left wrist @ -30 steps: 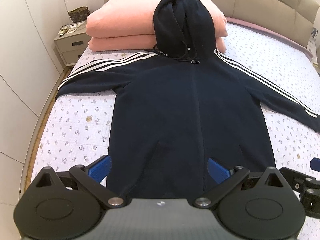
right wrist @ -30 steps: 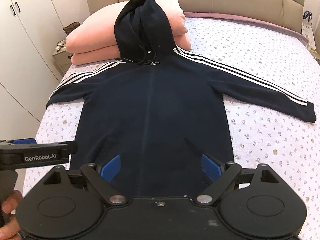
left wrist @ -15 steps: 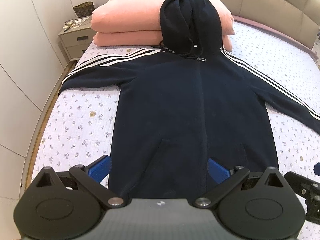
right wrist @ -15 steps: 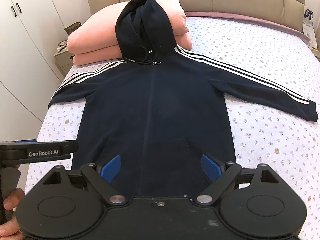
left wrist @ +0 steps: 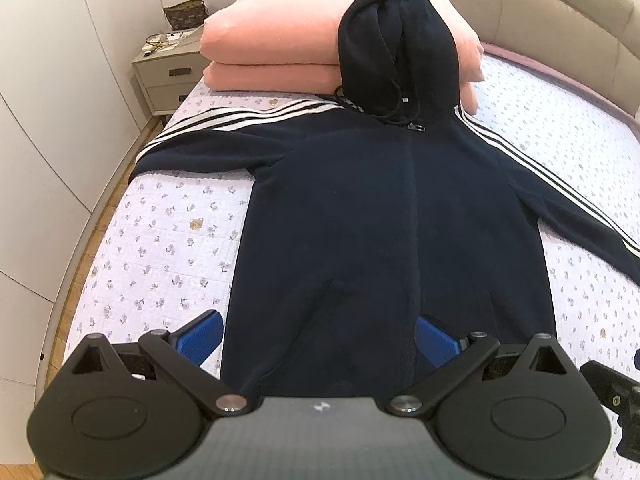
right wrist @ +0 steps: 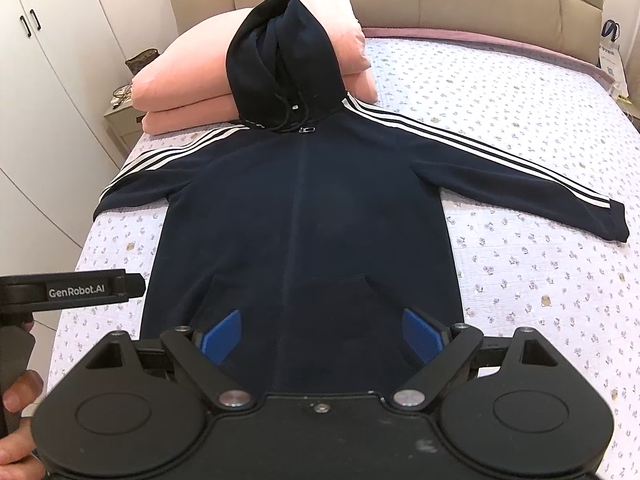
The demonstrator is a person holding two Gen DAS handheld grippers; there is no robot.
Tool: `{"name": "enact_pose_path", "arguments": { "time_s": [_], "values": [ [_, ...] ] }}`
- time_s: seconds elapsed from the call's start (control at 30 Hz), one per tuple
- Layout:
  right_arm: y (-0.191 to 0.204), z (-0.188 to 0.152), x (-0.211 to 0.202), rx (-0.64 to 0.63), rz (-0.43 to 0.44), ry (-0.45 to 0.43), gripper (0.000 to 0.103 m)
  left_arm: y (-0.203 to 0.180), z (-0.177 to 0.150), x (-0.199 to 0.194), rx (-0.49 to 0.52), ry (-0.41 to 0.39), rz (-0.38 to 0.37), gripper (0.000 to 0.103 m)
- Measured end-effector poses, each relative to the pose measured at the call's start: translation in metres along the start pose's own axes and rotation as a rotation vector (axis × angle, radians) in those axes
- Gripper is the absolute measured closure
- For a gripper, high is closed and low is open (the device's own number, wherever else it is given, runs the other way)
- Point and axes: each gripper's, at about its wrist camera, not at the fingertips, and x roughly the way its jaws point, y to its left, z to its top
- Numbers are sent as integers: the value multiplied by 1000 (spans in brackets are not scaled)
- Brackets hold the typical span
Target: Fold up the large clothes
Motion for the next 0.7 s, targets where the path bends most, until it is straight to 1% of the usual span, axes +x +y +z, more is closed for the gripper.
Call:
{"name": "enact_pose_path", "arguments": {
  "time_s": [0.1,0.3,0.4,0.6,0.7],
  "values": [
    [-1,-1,-2,0,1,-3,0,-2,-1,-4,6,-16,7,0],
    [-3,-2,-4,6,2,-8,0,-3,-1,-5,4,-16,21,0],
    [-4,-1,-6,12,4,-12,0,-4,-2,-6,21,-28,31,0],
    [-4,-5,-12,-1,15,-28,0,-7,-2,-14,43,-80,57,0],
    [-6,-6,-15,1,17,-36,0,-6,-2,-15,64,-118,40,0]
  ]
}}
